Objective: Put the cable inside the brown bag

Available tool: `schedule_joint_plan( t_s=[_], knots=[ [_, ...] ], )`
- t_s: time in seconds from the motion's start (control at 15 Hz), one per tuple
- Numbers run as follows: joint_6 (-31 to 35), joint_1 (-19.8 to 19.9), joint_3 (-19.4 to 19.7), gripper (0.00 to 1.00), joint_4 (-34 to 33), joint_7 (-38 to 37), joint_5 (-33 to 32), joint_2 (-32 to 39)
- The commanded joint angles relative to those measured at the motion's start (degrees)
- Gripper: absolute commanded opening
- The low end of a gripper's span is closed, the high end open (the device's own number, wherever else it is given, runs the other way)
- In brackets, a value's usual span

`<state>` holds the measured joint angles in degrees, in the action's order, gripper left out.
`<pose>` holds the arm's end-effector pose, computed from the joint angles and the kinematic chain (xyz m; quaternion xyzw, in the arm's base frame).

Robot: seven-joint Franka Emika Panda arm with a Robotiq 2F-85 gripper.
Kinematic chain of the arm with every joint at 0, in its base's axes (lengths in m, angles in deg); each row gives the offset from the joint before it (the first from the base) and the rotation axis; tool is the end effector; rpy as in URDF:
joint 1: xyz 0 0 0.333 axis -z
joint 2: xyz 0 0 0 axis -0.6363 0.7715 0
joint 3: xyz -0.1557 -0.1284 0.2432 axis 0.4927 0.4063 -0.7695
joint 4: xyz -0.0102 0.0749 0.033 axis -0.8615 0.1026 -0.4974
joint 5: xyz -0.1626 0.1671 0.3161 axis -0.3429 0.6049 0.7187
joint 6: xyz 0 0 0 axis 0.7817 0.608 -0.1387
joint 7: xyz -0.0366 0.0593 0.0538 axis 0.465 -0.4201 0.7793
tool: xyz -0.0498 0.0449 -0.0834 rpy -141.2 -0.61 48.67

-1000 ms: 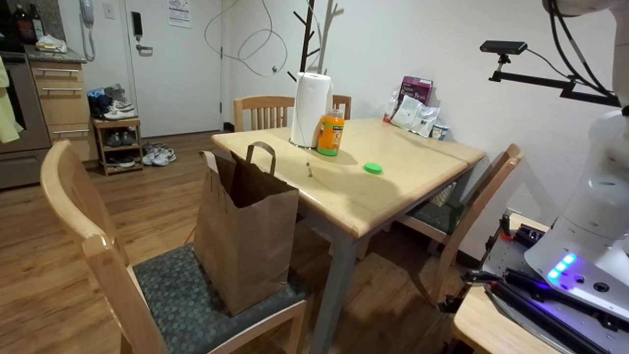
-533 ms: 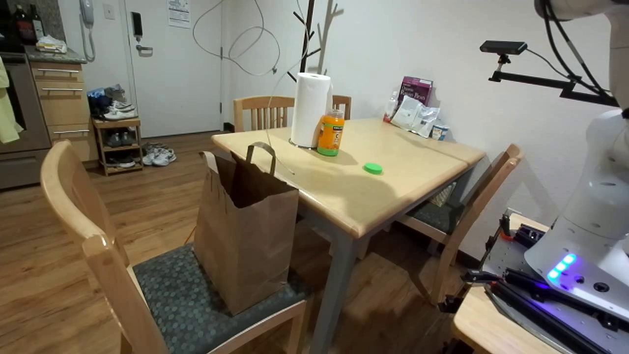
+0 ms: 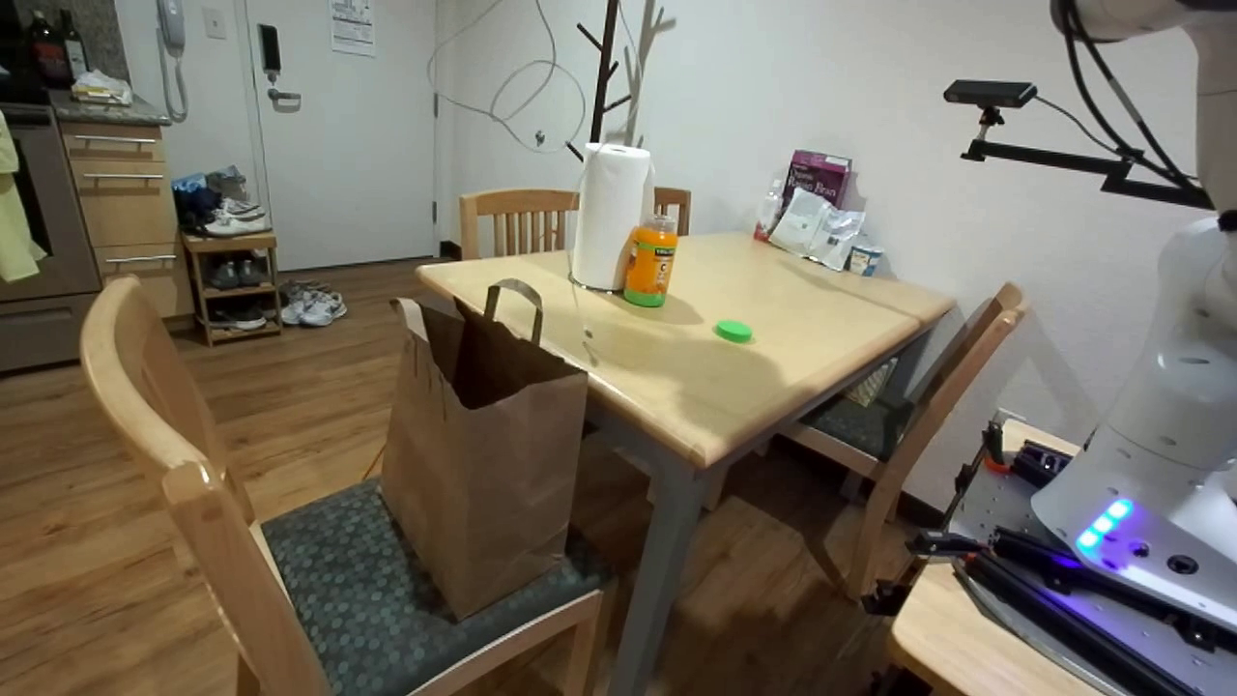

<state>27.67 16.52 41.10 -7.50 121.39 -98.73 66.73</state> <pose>0.6397 0.3100 0.6825 0.7055 0.5902 0.1932 0.3416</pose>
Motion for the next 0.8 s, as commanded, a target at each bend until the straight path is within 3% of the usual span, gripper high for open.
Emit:
schedule_joint_plan(
  t_s=[0.0, 0.2, 0.47, 0.73],
  knots=[
    [0.0, 1.0, 0.0, 0.04, 0.0, 0.3, 0.7, -0.1],
    [0.0, 1.4, -0.1, 0.04, 0.0, 0.5, 0.9, -0.1],
    [5.6, 0.4, -1.5, 0.01, -2.6, 6.7, 0.1, 1.6],
    [5.9, -4.2, 0.7, 0.01, -6.3, 10.0, -2.1, 2.6]
  ],
)
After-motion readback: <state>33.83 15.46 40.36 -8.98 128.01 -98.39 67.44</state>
